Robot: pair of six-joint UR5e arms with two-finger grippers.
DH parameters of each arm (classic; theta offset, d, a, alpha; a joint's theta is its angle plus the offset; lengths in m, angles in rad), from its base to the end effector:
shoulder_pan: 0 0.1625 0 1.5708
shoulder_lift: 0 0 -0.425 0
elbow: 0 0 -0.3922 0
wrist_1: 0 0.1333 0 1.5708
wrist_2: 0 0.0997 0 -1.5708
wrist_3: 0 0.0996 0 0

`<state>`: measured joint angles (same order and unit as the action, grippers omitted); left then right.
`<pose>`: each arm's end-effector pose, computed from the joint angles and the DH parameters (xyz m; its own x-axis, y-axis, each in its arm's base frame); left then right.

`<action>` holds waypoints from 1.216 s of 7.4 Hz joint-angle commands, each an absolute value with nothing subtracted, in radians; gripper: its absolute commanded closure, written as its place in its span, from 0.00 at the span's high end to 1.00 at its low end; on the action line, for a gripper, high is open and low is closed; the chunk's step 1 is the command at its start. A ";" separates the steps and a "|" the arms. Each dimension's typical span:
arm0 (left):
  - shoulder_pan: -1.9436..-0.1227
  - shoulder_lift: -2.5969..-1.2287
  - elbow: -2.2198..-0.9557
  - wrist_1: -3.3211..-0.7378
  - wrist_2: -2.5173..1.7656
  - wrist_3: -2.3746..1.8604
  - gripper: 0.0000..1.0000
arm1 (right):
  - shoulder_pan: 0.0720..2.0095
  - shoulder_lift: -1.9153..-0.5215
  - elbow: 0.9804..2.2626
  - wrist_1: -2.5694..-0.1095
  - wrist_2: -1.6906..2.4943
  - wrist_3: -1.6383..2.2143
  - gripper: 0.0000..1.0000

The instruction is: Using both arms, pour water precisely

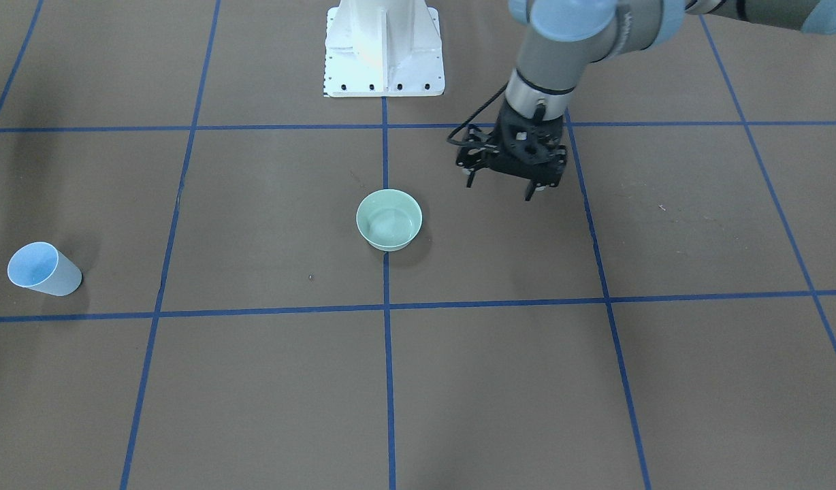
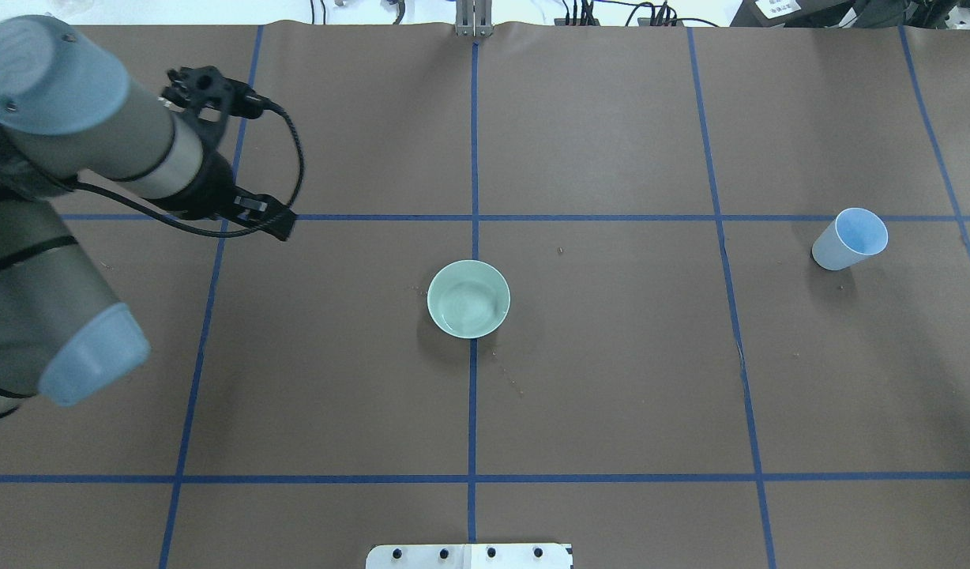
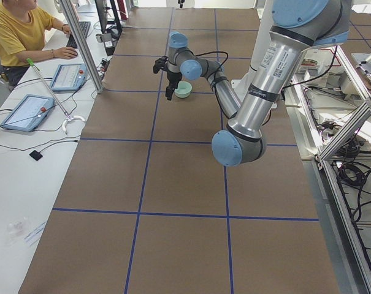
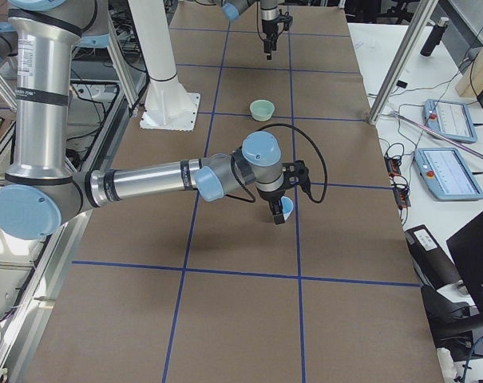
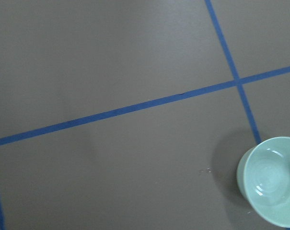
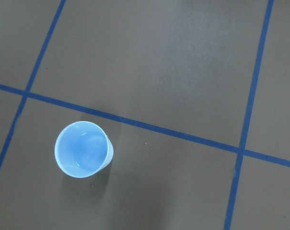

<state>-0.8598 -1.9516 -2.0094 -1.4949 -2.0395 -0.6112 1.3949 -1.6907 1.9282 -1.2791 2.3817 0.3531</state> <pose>0.2980 -0.4814 0.2684 0.6659 0.3465 -0.6607 -0.1200 0.9238 0.3635 -0.0188 -0.4548 0.5011 0.6285 -0.1573 0.7617 -0.0706 0.9637 0.2573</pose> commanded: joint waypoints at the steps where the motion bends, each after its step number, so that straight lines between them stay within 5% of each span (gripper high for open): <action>1: -1.141 -1.760 -2.028 -1.494 -2.179 -0.212 1.00 | 1.221 -1.686 2.066 -1.281 2.254 0.690 1.00; 5: -1.518 -1.544 -1.929 -1.500 -2.270 0.057 1.00 | 0.780 -1.683 2.154 -1.305 1.673 1.222 1.00; 9: -1.592 -1.507 -1.850 -1.502 -2.275 0.055 1.00 | 0.496 -1.678 2.096 -1.478 1.112 1.652 0.99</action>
